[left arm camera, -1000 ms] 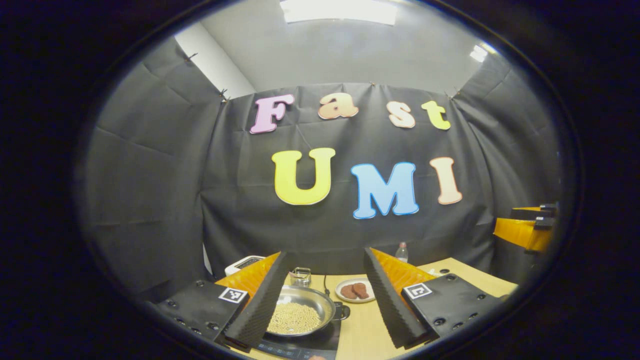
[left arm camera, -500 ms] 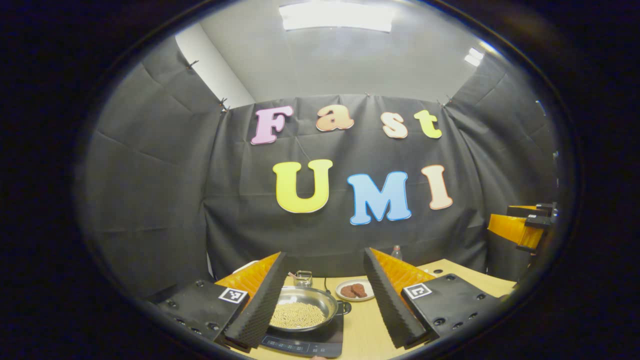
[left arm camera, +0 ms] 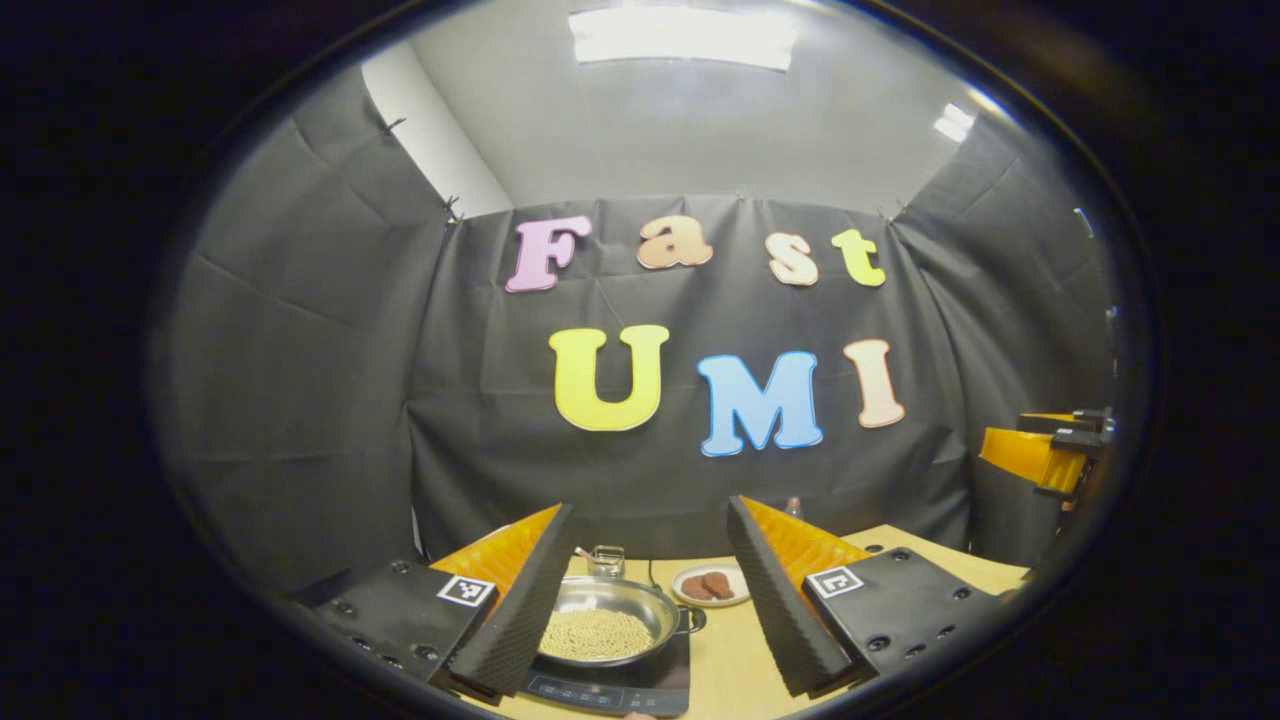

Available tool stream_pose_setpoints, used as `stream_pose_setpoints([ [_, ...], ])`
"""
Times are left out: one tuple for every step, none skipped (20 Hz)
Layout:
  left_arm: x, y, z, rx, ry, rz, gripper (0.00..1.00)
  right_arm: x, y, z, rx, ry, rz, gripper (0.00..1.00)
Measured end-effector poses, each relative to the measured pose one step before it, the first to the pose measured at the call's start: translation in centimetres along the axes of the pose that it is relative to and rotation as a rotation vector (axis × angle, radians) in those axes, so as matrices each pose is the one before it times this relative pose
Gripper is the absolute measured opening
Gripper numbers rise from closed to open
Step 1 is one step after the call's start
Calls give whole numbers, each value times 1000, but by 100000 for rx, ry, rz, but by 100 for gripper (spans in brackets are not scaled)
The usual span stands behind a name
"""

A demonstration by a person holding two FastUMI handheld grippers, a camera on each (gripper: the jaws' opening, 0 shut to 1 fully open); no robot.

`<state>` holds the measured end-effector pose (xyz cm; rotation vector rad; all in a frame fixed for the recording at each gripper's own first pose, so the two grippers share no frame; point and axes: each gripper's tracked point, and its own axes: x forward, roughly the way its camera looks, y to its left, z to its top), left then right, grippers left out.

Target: First push the handle of the pot to place it horizontally, then grasp the pot with both hands and set it on the induction cooktop.

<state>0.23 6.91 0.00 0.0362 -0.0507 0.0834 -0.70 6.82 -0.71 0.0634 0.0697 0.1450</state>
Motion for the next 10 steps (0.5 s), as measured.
stream_pose_setpoints([
  [105, 216, -114, 80, -145, 222, 97, 67, 86, 35, -232, -6, -78, 97],
  [74, 240, 114, -392, -326, 116, 100, 180, 105, 88, -164, -24, -156, 97],
  [23, 169, 20, -513, -136, 74, 100, 73, 44, -66, -144, 31, 4, 97],
  [33, 267, 11, -310, -42, 296, 100, 57, 72, -35, -50, 121, -155, 97],
  [-12, 261, -20, -87, 1, 117, 100, 35, 106, -21, 51, 122, -5, 97],
  [-16, 314, 21, 83, 99, 372, 100, 115, 126, -40, 138, -5, -8, 97],
  [91, 309, -74, 6, 86, 113, 97, 61, 190, -3, -29, 75, 52, 97],
  [15, 230, -45, -1, 112, 165, 97, 58, 174, -16, -200, -11, -104, 97],
  [121, 197, -102, -71, 158, 25, 97, -7, 24, -111, -238, 63, -69, 97],
  [132, 83, 26, -159, 17, 41, 100, 68, 114, -38, -194, -57, 35, 97],
])
